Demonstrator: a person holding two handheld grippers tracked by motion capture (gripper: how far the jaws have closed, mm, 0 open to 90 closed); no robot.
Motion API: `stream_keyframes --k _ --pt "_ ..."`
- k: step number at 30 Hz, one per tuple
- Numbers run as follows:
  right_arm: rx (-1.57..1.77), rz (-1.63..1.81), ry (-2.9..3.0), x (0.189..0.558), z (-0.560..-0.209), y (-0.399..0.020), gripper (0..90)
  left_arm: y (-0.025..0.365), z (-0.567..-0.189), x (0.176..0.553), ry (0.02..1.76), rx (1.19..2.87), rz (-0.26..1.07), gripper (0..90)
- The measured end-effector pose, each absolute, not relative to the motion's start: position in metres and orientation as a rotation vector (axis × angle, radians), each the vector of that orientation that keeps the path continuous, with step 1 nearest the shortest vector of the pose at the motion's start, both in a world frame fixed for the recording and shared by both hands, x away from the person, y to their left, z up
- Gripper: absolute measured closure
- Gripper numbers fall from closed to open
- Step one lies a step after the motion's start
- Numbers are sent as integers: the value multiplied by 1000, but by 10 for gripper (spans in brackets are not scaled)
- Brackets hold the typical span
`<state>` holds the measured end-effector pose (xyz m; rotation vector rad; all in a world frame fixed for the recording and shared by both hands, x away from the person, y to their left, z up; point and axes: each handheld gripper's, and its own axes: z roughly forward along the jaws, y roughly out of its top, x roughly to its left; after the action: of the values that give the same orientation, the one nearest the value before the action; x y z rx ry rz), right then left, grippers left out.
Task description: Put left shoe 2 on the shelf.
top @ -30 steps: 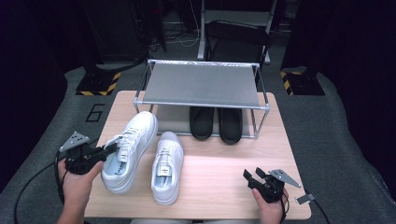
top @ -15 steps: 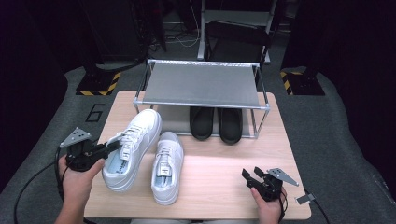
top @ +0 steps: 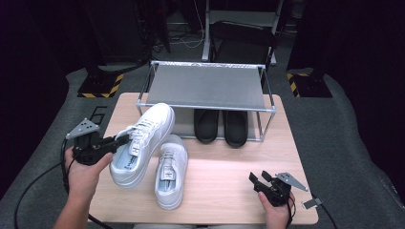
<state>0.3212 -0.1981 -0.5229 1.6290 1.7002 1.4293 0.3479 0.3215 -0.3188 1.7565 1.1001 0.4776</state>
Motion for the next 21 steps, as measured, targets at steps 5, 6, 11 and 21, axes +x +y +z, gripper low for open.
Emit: stream_keyframes --k 5,6,11,21 --pt "1638 1423 1705 321 -525 -199 384 311 -305 364 1076 1765 459 832" --pt "1635 1422 1706 320 -525 -199 384 308 -302 366 1070 1768 465 832" --pt "1640 1425 1706 319 -525 -199 384 297 -290 382 1048 1770 453 832" --pt "1643 1424 1697 318 -525 -201 384 283 -282 411 1047 1762 432 832"
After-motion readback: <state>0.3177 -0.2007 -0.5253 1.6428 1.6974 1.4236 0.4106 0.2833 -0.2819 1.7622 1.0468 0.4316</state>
